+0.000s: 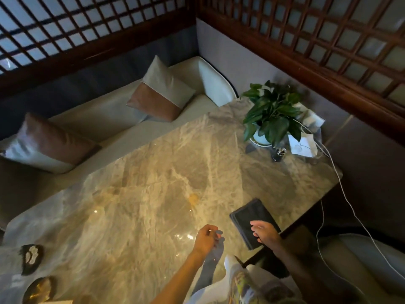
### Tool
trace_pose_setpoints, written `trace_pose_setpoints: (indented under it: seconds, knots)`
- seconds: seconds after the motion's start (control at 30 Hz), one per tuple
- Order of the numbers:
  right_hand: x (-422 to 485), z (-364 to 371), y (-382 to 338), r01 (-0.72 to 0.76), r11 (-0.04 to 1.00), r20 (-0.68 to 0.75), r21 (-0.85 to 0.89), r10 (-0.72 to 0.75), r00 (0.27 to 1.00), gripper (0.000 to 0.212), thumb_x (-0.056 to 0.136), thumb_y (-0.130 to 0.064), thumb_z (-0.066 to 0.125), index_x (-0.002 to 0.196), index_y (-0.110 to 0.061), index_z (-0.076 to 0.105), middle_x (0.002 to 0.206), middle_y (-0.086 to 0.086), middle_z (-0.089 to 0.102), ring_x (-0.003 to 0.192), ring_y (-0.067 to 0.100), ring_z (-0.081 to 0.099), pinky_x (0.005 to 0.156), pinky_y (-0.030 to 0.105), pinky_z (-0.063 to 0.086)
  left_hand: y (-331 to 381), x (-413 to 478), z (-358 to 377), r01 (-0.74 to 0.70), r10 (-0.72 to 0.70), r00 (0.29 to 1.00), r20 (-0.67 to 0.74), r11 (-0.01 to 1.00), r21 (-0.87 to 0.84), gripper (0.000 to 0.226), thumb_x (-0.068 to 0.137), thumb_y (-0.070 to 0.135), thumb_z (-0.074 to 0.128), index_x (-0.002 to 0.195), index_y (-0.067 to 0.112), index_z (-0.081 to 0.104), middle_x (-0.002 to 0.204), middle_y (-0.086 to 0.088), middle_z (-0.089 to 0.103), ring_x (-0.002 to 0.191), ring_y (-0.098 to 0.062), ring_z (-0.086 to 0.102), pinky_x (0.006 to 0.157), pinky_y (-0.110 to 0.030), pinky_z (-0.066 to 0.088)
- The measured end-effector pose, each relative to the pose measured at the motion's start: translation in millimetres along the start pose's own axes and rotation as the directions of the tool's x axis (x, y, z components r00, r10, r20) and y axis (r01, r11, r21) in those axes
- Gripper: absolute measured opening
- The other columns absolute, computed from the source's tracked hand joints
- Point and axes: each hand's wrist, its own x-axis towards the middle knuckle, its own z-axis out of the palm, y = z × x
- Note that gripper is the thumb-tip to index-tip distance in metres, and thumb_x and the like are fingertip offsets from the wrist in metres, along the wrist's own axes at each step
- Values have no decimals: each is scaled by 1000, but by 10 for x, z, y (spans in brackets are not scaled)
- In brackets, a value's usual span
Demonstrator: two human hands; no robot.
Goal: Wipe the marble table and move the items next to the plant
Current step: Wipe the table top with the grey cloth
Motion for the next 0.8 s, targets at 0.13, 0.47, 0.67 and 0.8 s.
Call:
trace_pose_setpoints:
  seconds: [0.13, 0.47, 0.67, 0.8]
  knots:
    - [70, -80, -63, 22, 993, -32, -112, -26, 999, 37, 97, -11, 45, 130, -2, 57, 132, 15, 58, 124, 27, 53, 103, 33, 40, 78, 222, 287, 109, -110, 994, -4, 991, -78, 21, 93, -3, 46, 80, 10, 56, 74, -8, 60, 63, -17, 58, 52, -22, 50]
    - [167, -54, 76, -134, 987, 57, -90, 139, 989, 46, 103, -26, 34, 144, -4, 38, 151, 16, 39, 141, 28, 36, 113, 32, 27, 47, 710, 1110, 273, -276, 961, -24, 959, -78, 36, 87, 17, 66, 109, -10, 54, 100, -18, 64, 73, -21, 62, 38, -19, 46]
    - [5, -178, -79, -94, 994, 84, -63, 99, 992, 46, 105, -25, 29, 140, 3, 39, 147, 21, 42, 137, 29, 40, 108, 28, 31, 52, 775, 1306, 342, -348, 936, -41, 933, -116, 25, 87, 8, 62, 109, -2, 56, 100, -17, 65, 85, -27, 64, 59, -29, 51]
    - [55, -174, -235, -86, 996, 72, -16, 87, 994, 49, 104, -30, 28, 145, -4, 35, 152, 15, 38, 141, 26, 35, 114, 32, 26, 76, 778, 1214, 171, -157, 982, -108, 976, 136, 15, 84, 13, 64, 77, 14, 51, 88, -12, 63, 79, -24, 61, 76, -43, 54]
